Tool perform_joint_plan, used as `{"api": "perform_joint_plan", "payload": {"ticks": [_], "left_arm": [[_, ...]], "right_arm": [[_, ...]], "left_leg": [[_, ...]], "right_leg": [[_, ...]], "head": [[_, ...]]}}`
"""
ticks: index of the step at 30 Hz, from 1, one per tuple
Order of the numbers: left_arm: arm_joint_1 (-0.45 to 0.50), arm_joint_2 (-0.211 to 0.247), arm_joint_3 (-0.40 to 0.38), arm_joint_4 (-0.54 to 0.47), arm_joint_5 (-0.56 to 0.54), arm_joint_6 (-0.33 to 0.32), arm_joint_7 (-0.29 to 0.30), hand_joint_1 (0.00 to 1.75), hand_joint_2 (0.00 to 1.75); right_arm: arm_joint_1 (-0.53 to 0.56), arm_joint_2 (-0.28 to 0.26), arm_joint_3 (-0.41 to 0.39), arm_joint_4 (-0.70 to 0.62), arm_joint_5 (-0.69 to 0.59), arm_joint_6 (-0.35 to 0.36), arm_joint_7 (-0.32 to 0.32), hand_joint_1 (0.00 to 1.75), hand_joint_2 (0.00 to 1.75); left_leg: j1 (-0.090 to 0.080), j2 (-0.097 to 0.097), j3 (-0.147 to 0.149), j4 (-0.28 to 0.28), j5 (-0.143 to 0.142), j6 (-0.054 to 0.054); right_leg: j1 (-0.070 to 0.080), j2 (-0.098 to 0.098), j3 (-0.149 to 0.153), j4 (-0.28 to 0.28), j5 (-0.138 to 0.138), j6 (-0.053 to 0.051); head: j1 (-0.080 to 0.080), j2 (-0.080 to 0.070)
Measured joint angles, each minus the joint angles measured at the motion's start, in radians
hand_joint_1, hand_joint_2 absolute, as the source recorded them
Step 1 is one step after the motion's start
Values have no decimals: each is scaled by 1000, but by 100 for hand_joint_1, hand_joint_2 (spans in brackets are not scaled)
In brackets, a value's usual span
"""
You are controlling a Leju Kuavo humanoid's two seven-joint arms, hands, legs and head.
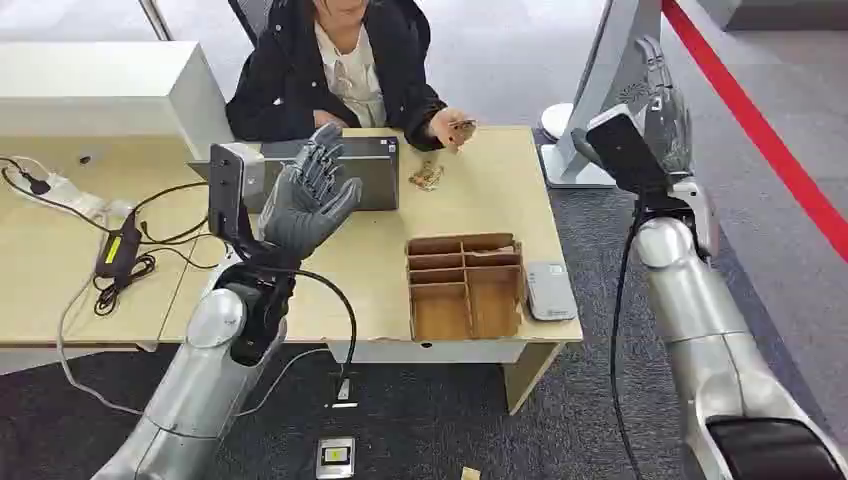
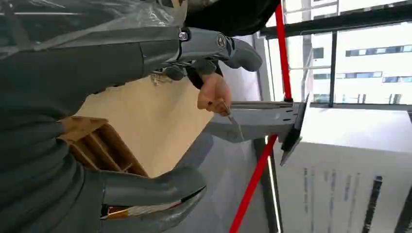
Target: Pass the card to the sensor for recognition and then transmit it.
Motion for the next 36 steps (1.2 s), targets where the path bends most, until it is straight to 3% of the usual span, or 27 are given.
{"api": "perform_joint_plan", "payload": {"ticks": [4, 8, 15, 23, 36], "left_arm": [[0, -4, -1, 4, 0, 2, -5, 0, 175], [0, -6, -1, 7, -1, 6, -7, 0, 175], [-2, -11, -1, 10, -4, 13, -7, 0, 175], [-3, -18, -4, 11, -4, 26, -5, 0, 175], [-20, -32, -8, 31, 3, 47, -15, 0, 175]], "right_arm": [[-37, 3, 23, 131, 98, 0, -16, 0, 175], [-63, 16, 48, 248, 187, -48, -19, 0, 175], [-126, 30, 102, 428, 328, -121, 27, 0, 175], [-190, 40, 149, 557, 379, -125, 58, 0, 175], [-252, 76, 189, 645, 395, -146, 59, 0, 175]], "left_leg": [[0, 0, 0, 0, 0, 0], [0, 0, 0, 0, 0, 0], [0, 0, 0, 0, 0, 0], [0, 0, 0, 0, 0, 0], [0, 0, 0, 0, 0, 0]], "right_leg": [[0, 0, 0, 0, 0, 0], [0, 0, 0, 0, 0, 0], [0, 0, 0, 0, 0, 0], [0, 0, 0, 0, 0, 0], [0, 0, 0, 0, 0, 0]], "head": [[0, 0], [0, 0], [0, 0], [0, 0], [0, 0]]}}
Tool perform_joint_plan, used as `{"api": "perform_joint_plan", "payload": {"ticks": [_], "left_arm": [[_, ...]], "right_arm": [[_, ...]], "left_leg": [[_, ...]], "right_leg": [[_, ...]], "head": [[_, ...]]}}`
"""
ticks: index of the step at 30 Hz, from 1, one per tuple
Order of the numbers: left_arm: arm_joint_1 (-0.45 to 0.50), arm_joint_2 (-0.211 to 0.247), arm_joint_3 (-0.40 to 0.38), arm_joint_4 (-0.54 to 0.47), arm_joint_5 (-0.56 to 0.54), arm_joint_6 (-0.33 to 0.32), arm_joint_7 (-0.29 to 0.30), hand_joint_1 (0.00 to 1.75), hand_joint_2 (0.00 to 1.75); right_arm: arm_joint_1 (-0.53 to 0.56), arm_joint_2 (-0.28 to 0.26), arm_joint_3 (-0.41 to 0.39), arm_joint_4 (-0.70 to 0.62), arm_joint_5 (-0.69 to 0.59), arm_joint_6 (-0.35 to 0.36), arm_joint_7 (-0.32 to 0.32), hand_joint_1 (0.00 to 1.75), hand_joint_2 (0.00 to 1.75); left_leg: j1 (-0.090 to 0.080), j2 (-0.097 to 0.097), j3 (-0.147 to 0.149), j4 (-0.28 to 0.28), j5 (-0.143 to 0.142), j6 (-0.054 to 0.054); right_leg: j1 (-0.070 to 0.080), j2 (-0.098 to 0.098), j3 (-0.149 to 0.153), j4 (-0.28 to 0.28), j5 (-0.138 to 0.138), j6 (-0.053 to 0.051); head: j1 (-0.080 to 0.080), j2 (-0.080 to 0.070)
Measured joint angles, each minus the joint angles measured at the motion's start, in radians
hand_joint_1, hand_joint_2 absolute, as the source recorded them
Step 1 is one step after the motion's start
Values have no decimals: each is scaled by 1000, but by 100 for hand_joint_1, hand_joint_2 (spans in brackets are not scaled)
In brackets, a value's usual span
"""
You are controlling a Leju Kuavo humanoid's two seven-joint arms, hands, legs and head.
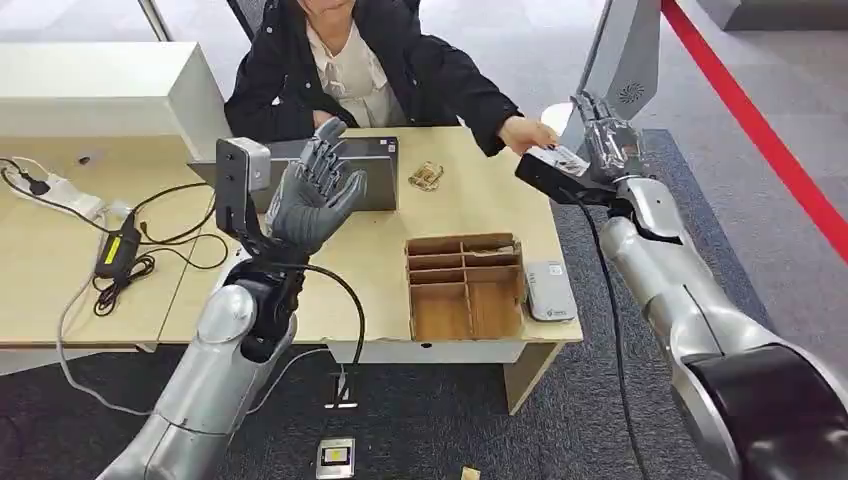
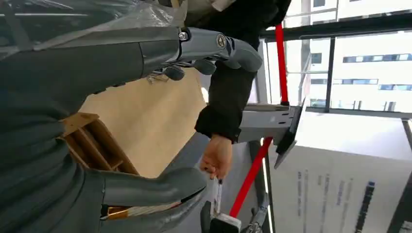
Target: Pass the card to the sensor for recognition and then transmit it.
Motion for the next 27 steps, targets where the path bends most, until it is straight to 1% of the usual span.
{"api": "perform_joint_plan", "payload": {"ticks": [3, 4, 5, 15, 22, 27], "left_arm": [[-7, -3, -6, 10, 1, 7, -3, 0, 175], [-7, -4, -8, 12, 2, 8, -4, 0, 175], [-7, -4, -9, 14, 4, 8, -5, 0, 175], [-17, -12, -19, 40, 13, 17, -16, 0, 175], [-24, -14, -22, 53, 19, 17, -21, 0, 175], [-25, -14, -22, 58, 25, 22, -22, 0, 175]], "right_arm": [[-10, 15, 2, 14, -2, -7, -3, 0, 175], [-12, 21, 2, 18, -3, -10, -4, 143, 175], [-13, 23, 2, 20, -4, -12, -5, 175, 175], [-27, 43, 6, 50, -11, -15, -31, 175, 175], [-34, 47, 6, 60, -28, -14, -37, 175, 175], [-35, 47, 6, 63, -55, -14, -58, 175, 175]], "left_leg": [[0, 0, 0, 0, 0, 0], [0, 0, 0, 0, 0, 0], [0, 0, 0, 0, 0, 0], [0, 0, 0, 0, 0, 0], [0, 0, 0, 0, 0, 0], [0, 0, 0, 0, 0, 0]], "right_leg": [[0, 0, 0, 0, 0, 0], [0, 0, 0, 0, 0, 0], [0, 0, 0, 0, 0, 0], [0, 0, 0, 0, 0, 0], [0, 0, 0, 0, 0, 0], [0, 0, 0, 0, 0, 0]], "head": [[0, 0], [0, 0], [0, 0], [0, 0], [0, 0], [0, 0]]}}
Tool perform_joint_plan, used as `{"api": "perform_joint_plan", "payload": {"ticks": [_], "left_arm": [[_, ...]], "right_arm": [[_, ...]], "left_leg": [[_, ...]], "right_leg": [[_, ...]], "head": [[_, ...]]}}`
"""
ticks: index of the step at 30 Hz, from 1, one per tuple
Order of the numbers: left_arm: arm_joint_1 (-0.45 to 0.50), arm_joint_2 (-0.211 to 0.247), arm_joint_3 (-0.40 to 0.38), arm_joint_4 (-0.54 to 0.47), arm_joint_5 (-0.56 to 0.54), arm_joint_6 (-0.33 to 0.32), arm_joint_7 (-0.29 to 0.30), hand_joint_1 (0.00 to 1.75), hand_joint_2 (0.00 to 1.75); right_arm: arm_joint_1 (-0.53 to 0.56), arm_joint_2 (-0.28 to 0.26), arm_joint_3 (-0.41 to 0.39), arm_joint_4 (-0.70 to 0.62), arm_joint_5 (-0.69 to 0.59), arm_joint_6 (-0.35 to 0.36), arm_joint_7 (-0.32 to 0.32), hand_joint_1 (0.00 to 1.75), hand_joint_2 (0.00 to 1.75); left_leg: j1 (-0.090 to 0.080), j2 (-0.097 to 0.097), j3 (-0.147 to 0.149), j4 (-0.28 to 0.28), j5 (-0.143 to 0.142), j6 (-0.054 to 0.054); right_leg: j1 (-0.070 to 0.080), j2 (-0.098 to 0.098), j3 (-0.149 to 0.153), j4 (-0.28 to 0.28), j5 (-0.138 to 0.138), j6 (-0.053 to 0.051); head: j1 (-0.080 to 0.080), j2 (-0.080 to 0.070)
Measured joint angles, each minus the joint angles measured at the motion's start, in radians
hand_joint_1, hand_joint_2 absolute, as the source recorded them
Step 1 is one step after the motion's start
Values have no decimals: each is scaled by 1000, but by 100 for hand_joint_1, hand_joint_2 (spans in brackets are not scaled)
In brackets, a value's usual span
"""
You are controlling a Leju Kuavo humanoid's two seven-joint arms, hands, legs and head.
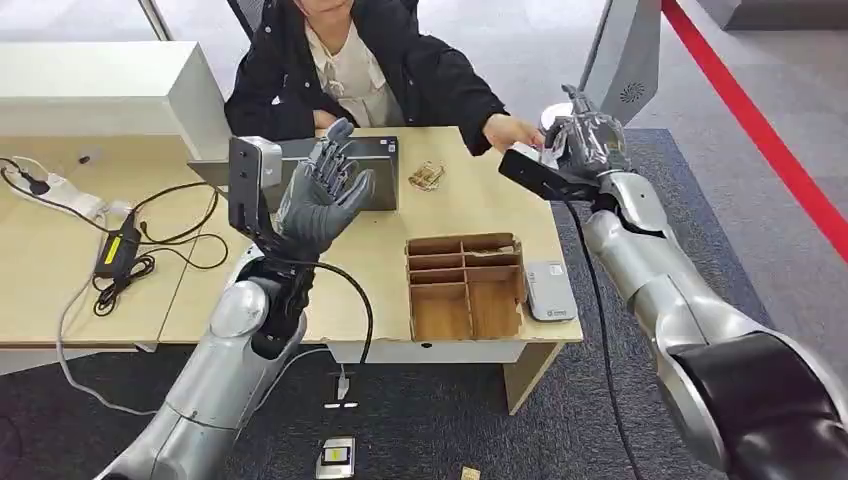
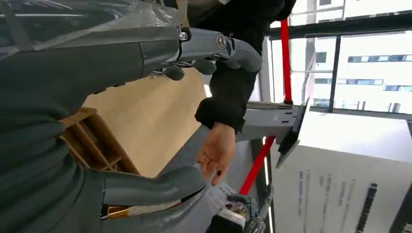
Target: Pass the card to the sensor for recognition and then transmit it.
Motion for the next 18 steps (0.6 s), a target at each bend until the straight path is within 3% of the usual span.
{"api": "perform_joint_plan", "payload": {"ticks": [12, 18], "left_arm": [[13, 12, 0, -8, 2, 45, 16, 0, 175], [37, 34, 2, -39, -5, 65, 33, 0, 175]], "right_arm": [[4, -7, -8, -25, -186, 30, -113, 175, 175], [41, -52, -9, -104, -273, 83, -101, 175, 175]], "left_leg": [[0, 0, 0, 0, 0, 0], [0, 0, 0, 0, 0, 0]], "right_leg": [[0, 0, 0, 0, 0, 0], [0, 0, 0, 0, 0, 0]], "head": [[0, 0], [0, 0]]}}
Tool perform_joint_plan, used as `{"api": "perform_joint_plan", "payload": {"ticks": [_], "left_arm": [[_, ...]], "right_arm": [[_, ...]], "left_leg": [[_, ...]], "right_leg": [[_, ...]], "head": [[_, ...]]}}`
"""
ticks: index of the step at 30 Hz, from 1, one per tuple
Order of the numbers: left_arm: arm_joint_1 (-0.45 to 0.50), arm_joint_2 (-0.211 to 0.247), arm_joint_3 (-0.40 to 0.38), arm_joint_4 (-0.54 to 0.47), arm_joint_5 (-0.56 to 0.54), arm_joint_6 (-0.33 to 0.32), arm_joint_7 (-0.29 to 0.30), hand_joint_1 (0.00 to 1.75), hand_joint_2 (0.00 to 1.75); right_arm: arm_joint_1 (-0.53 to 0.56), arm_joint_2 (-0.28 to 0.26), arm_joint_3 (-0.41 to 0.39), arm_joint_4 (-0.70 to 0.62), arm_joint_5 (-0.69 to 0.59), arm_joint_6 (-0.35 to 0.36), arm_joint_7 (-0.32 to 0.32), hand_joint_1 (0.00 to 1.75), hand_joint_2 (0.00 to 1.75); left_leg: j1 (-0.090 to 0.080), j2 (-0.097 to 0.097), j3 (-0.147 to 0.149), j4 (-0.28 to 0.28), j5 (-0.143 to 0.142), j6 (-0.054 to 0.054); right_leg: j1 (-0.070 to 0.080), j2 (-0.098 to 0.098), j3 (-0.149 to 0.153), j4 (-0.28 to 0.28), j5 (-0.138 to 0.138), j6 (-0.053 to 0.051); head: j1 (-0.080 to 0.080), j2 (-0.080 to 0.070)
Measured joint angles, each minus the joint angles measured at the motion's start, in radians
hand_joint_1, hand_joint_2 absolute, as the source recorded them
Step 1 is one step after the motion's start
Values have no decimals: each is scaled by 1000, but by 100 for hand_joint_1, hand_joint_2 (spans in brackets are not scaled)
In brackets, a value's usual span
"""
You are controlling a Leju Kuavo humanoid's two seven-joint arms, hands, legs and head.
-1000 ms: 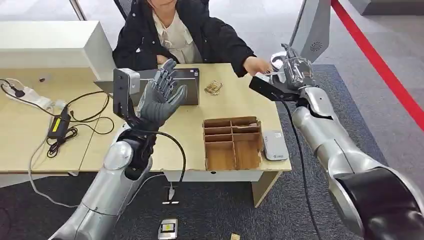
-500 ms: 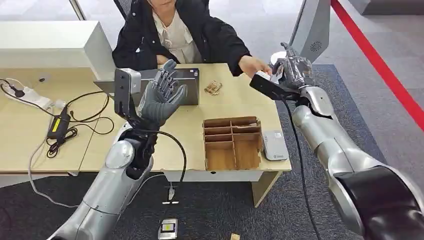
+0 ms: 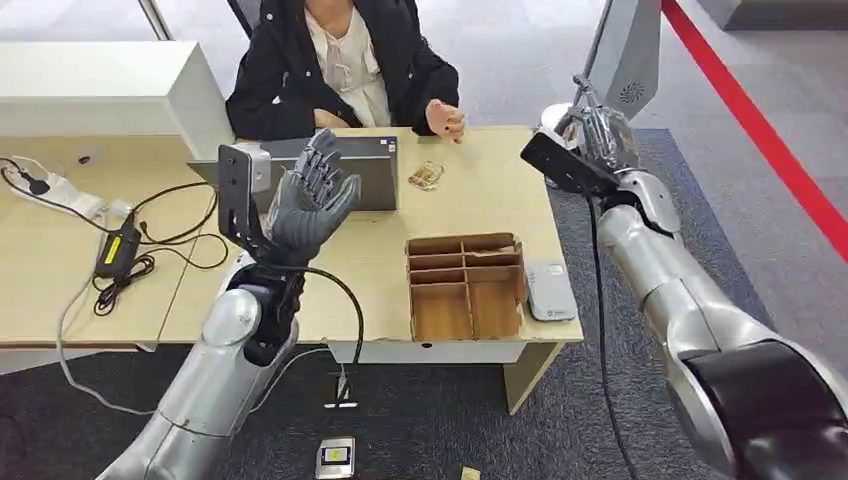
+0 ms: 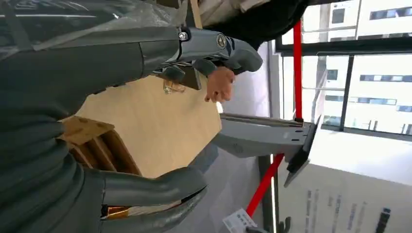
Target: Pass the card to the sensor for recognition and then transmit it.
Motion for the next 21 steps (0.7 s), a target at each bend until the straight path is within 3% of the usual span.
{"api": "perform_joint_plan", "payload": {"ticks": [8, 13, 21], "left_arm": [[46, 37, 7, -49, -15, -19, 15, 0, 175], [54, 45, 8, -66, -23, -34, 19, 0, 175], [58, 48, 8, -74, -27, -61, 21, 0, 175]], "right_arm": [[136, -109, 3, -159, -19, 101, 96, 175, 175], [237, -168, 4, -235, 9, 119, 107, 175, 175], [369, -210, 6, -341, 83, 191, 121, 175, 175]], "left_leg": [[0, 0, 0, 0, 0, 0], [0, -1, 0, 0, 0, 0], [0, 0, 0, 0, 0, 0]], "right_leg": [[0, 0, 0, -1, 0, 0], [0, 0, 0, -1, 0, 0], [0, 0, 0, 0, 0, 0]], "head": [[0, 0], [0, 0], [0, 0]]}}
